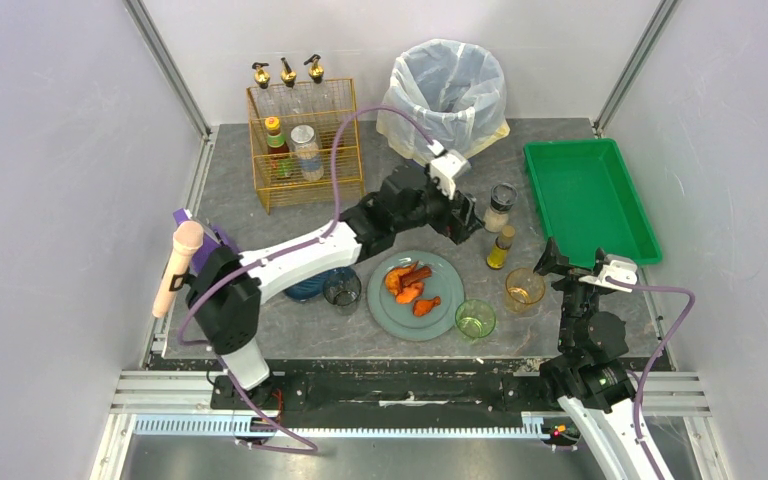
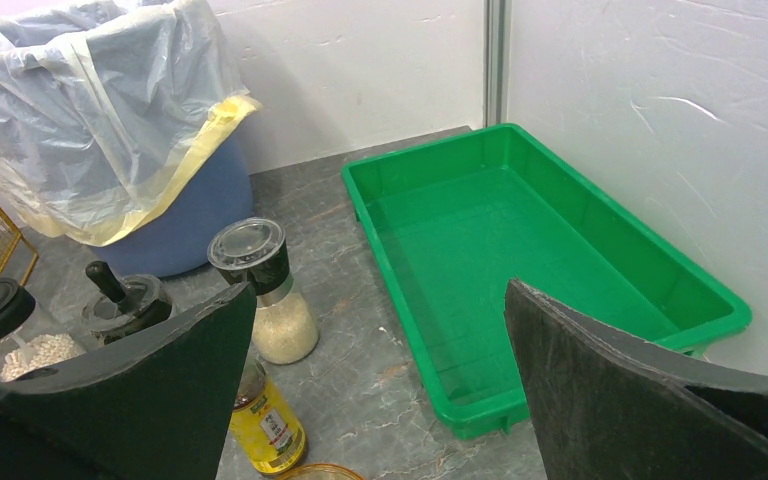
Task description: Clear the kitchen counter
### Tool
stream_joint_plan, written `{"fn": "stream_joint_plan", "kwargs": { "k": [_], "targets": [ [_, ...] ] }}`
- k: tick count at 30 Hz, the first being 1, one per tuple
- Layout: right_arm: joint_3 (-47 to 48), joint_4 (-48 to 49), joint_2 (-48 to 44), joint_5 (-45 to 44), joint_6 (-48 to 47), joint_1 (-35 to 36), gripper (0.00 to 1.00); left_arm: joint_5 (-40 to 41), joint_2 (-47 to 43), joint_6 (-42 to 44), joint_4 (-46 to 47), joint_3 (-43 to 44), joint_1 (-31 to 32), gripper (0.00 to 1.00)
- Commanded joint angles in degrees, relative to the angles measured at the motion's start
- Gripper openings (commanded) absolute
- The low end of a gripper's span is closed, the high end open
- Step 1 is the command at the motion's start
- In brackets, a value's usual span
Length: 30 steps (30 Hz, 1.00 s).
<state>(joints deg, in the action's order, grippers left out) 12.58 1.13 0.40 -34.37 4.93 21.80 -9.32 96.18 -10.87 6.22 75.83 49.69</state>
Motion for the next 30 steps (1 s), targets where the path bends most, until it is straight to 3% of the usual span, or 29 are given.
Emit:
{"fn": "stream_joint_plan", "kwargs": {
  "k": [1, 12, 30],
  "targets": [
    [2.4, -0.1, -9.6, -0.7, 0.5, 0.2, 0.98, -3.9, 4.0, 7.1, 4.3, 3.9, 3.5, 0.9],
    [2.2, -0.2, -9.6, -0.9, 0.4, 0.3, 0.98, -2.1, 15.2, 9.0, 8.8, 9.4, 7.2, 0.84],
    [2.1, -0.1, -9.6, -0.9, 0.4, 0.3, 0.98, -1.4, 26.1, 8.8, 11.1, 16.6, 8.6, 0.59]
  ]
}}
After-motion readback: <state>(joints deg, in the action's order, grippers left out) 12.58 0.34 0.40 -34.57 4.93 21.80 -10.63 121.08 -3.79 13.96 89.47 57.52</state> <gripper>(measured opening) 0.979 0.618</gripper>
